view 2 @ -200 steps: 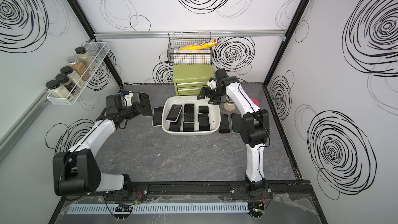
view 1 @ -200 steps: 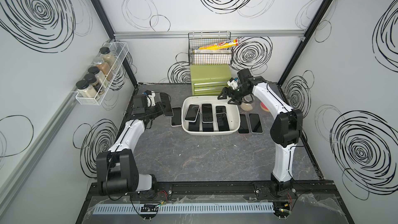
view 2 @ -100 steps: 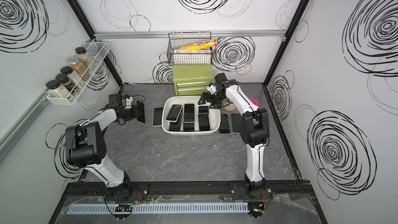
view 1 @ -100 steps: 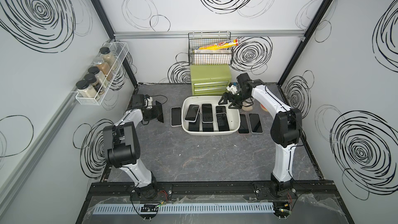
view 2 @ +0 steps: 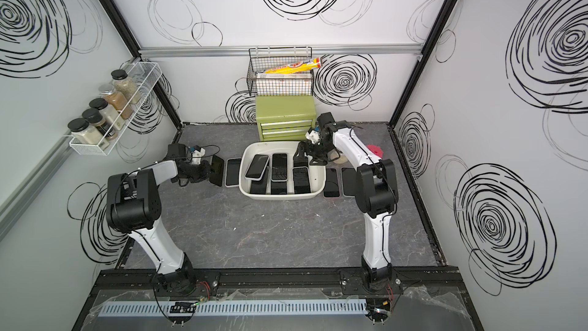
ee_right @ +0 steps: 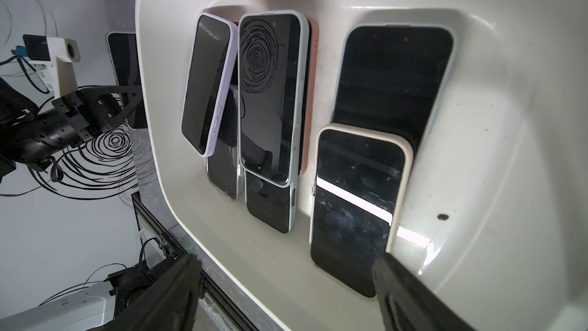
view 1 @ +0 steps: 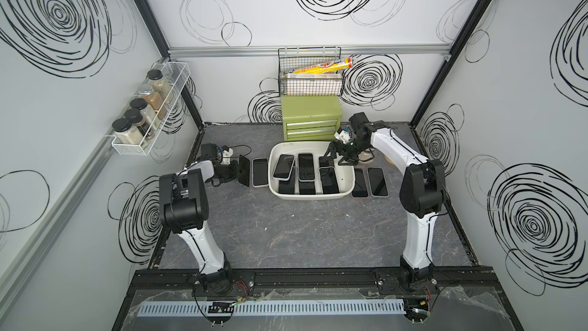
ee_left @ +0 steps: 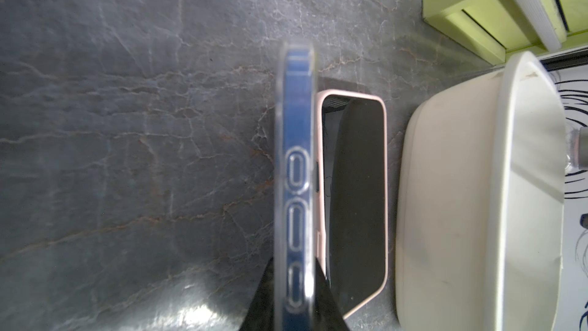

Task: Take the phone out of the storage box
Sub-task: Place the phone at the center of the board, then pick up the phone from the storage box.

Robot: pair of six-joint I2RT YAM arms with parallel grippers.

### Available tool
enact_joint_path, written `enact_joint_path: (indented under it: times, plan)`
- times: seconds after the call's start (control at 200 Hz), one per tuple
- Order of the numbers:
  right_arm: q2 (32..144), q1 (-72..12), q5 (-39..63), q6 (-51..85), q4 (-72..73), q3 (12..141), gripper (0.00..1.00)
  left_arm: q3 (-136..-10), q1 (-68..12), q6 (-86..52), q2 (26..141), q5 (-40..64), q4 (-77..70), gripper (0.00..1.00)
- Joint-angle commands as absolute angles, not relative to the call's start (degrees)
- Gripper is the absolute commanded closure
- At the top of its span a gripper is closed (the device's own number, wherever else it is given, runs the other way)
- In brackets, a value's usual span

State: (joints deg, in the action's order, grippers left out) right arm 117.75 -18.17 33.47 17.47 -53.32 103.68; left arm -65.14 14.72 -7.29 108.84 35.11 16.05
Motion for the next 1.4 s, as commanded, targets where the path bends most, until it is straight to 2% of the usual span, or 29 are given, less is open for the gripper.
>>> enact_joint_path:
  times: [0.0,0.025,0.075,0.13,0.185,0.31,0.33,0.365,0.37,0.391,0.411,0.621,0.881,1.131,1.397]
  plan:
    - [118.2,-18.4,33.4,16.6,-53.2,103.2,0.11,-66.4,13.1,-6.2,111.5,37.2,13.1,0.92]
    - [118.6,-18.4,32.5,16.7,-53.4,103.3,0.11,-66.5,13.0,-6.2,111.9,36.8,13.3,0.87]
    - [119.7,-18.6,28.7,16.9,-54.5,104.3,0.11,-66.6,12.8,-7.0,112.3,35.1,13.3,0.69]
    - [121.4,-19.3,24.5,16.4,-56.2,106.8,0.1,-66.5,12.7,-8.0,112.4,33.8,12.9,0.58]
    - [123.4,-20.3,20.8,16.2,-58.1,109.3,0.09,-66.4,12.7,-9.2,112.2,31.5,12.5,0.5]
    - [127.0,-23.7,12.2,15.9,-61.2,112.9,0.09,-66.4,12.7,-10.8,112.0,28.4,13.0,0.4]
    - [127.2,-24.2,11.4,16.1,-61.3,112.7,0.08,-66.4,12.8,-11.2,111.9,28.0,13.3,0.33]
    - [127.0,-24.9,10.0,16.7,-60.8,111.9,0.08,-66.3,12.8,-11.6,111.8,27.3,13.5,0.3]
    - [127.0,-25.0,9.8,16.8,-60.7,111.8,0.08,-66.3,12.8,-11.7,111.7,27.0,13.6,0.28]
    - [126.8,-25.4,9.1,17.1,-60.1,111.1,0.08,-66.3,12.7,-12.1,111.5,25.9,13.9,0.12]
    - [126.5,-25.7,8.4,17.5,-59.6,110.4,0.07,-66.3,12.6,-12.6,111.4,24.4,14.1,0.09]
    - [127.2,-27.7,5.4,19.1,-57.4,109.7,0.01,-64.5,12.6,-19.1,107.2,17.5,13.4,0.01]
    - [128.7,-28.6,-0.7,19.9,-56.9,109.2,0.0,-67.2,10.1,-22.5,97.7,8.5,16.8,0.01]
    - [132.4,-29.0,1.6,20.8,-55.6,111.4,0.0,-68.1,0.3,-27.6,86.6,6.7,16.6,0.01]
    - [132.6,-29.2,1.1,21.7,-55.9,112.6,0.0,-67.2,-4.2,-29.8,84.2,7.9,16.4,0.01]
